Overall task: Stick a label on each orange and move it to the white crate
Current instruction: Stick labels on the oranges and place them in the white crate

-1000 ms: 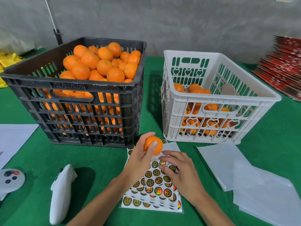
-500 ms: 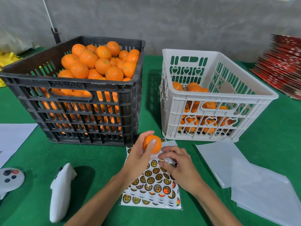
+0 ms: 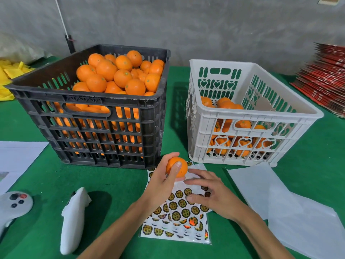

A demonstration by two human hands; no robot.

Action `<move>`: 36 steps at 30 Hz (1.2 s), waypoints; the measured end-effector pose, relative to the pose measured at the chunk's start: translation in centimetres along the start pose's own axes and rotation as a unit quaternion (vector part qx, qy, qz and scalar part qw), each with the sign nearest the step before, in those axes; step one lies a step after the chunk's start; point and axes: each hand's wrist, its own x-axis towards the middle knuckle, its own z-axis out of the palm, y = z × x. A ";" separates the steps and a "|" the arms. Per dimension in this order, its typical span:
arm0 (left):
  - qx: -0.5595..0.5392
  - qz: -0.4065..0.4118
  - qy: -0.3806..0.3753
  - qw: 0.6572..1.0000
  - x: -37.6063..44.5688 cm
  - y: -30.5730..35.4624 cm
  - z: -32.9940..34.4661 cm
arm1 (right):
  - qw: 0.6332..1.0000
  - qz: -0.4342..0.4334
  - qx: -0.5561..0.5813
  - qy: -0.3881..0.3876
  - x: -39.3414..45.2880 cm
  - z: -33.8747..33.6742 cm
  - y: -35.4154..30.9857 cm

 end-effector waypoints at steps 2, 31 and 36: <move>0.000 0.000 0.002 1.000 0.0 0.0 0.0 | 0.999 -0.017 -0.020 0.025 0.0 0.4 0.3; -0.012 0.011 0.014 1.000 -0.3 0.9 -0.2 | 0.986 -0.096 -0.107 0.081 1.1 2.7 -1.0; -0.073 -0.003 0.018 0.997 -0.1 0.7 0.0 | 0.983 -0.122 -0.101 0.097 0.6 3.0 -1.1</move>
